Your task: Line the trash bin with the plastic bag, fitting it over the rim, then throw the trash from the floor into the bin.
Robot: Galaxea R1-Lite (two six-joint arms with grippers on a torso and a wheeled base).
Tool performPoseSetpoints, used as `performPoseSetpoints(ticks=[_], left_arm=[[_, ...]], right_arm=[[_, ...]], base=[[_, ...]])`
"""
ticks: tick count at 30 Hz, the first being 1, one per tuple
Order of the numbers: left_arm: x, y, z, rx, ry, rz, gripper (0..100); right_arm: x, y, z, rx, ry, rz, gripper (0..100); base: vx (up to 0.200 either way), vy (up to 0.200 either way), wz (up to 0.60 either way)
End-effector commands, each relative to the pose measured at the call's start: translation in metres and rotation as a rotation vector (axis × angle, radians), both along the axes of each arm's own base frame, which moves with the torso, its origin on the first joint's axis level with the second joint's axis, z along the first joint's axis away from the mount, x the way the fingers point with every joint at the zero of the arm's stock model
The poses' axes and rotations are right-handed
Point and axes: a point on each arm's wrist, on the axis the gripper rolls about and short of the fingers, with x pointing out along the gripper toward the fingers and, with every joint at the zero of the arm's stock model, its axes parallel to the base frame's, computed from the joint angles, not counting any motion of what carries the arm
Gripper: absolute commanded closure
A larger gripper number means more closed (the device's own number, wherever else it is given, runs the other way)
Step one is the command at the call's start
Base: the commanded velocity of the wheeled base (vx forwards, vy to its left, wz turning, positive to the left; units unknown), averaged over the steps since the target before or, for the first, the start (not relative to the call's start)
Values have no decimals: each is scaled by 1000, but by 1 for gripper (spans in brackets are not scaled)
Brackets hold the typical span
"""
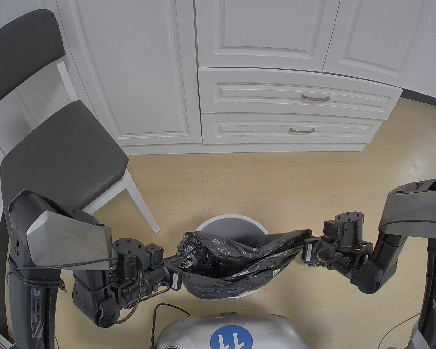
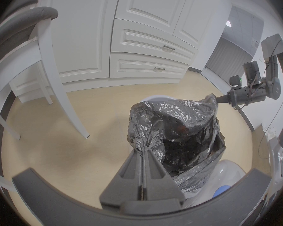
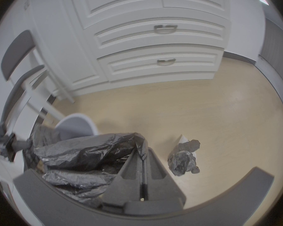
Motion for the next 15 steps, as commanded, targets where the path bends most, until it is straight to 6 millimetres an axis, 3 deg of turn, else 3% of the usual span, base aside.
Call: performPoseSetpoints(ticks=[1, 5, 8, 15], left_arm=[[4, 6, -9, 47, -2, -22, 100], [5, 10, -13, 66, 1, -82, 100], [7, 9, -20, 74, 7, -92, 100], [30, 15, -38, 102, -26, -68, 100]], right_arm=[[-37, -14, 17, -80, 28, 126, 100], [-43, -15, 11, -108, 52, 154, 100], [-44, -11, -5, -124, 103, 169, 100], [-36, 0, -39, -144, 157, 186, 100]], base=[[0, 0, 0], [0, 0, 0], [0, 0, 0], [0, 0, 0]])
